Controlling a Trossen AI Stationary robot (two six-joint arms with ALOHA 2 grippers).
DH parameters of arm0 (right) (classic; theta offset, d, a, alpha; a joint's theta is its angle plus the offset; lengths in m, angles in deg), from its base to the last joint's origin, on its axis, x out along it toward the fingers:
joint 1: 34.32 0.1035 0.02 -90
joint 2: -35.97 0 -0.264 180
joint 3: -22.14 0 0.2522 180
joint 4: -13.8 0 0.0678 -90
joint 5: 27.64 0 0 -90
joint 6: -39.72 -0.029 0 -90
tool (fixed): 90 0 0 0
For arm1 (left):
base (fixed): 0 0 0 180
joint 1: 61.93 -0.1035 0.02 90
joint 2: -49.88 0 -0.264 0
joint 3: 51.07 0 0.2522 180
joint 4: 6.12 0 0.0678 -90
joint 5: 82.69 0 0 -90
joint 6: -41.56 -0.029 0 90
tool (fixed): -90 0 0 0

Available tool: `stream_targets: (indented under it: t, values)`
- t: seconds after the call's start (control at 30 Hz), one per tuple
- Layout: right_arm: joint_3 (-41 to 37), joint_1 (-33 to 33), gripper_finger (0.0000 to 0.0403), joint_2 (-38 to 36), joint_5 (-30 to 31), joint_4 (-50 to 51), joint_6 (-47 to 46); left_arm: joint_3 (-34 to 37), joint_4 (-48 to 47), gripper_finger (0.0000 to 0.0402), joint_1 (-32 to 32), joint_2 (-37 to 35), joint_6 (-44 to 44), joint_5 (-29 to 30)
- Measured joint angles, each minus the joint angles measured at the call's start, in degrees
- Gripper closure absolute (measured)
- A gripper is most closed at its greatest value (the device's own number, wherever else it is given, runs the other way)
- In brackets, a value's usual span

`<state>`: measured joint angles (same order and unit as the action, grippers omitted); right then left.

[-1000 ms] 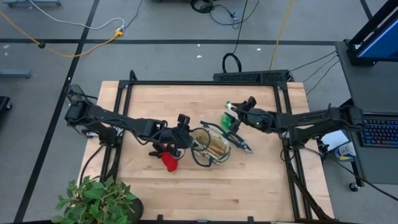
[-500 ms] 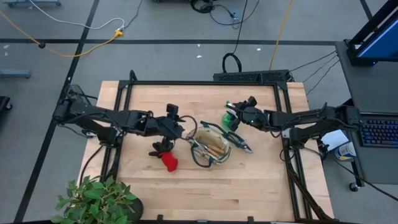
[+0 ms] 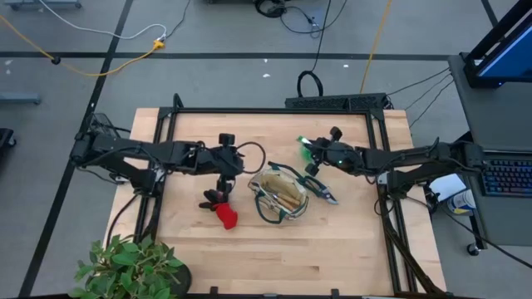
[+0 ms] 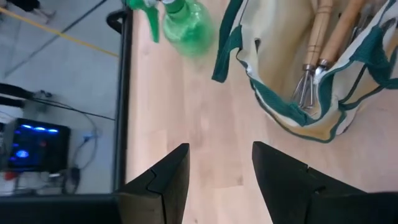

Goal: Pick & Place Garden tools in Gardening bag
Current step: Put the green spray bottle into the light brown gardening bag

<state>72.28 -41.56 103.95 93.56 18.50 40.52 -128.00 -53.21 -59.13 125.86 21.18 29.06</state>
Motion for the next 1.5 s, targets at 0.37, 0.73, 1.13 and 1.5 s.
stream_targets:
  t: [0.37,0.73,1.13,1.5]
  values:
    - [0.0,5.05,0.036,-13.06,-17.91,-15.54,1.46,0.0,-0.23,0.0222,-1.46,0.0,1.24,-3.71]
    - [0.09,11.12,0.036,-13.81,-37.28,-14.97,4.54,0.0,1.2,0.0222,-1.46,0.0,1.16,-3.89]
    - [0.09,11.47,0.0358,-5.69,-41.51,-14.61,1.4,0.0,6.56,0.0222,-1.46,1.3,0.94,-24.78]
    - [0.09,11.08,0.0357,-0.61,-43.47,-10.62,-0.38,-0.02,8.41,0.0222,-1.61,10.77,-6.46,-25.03]
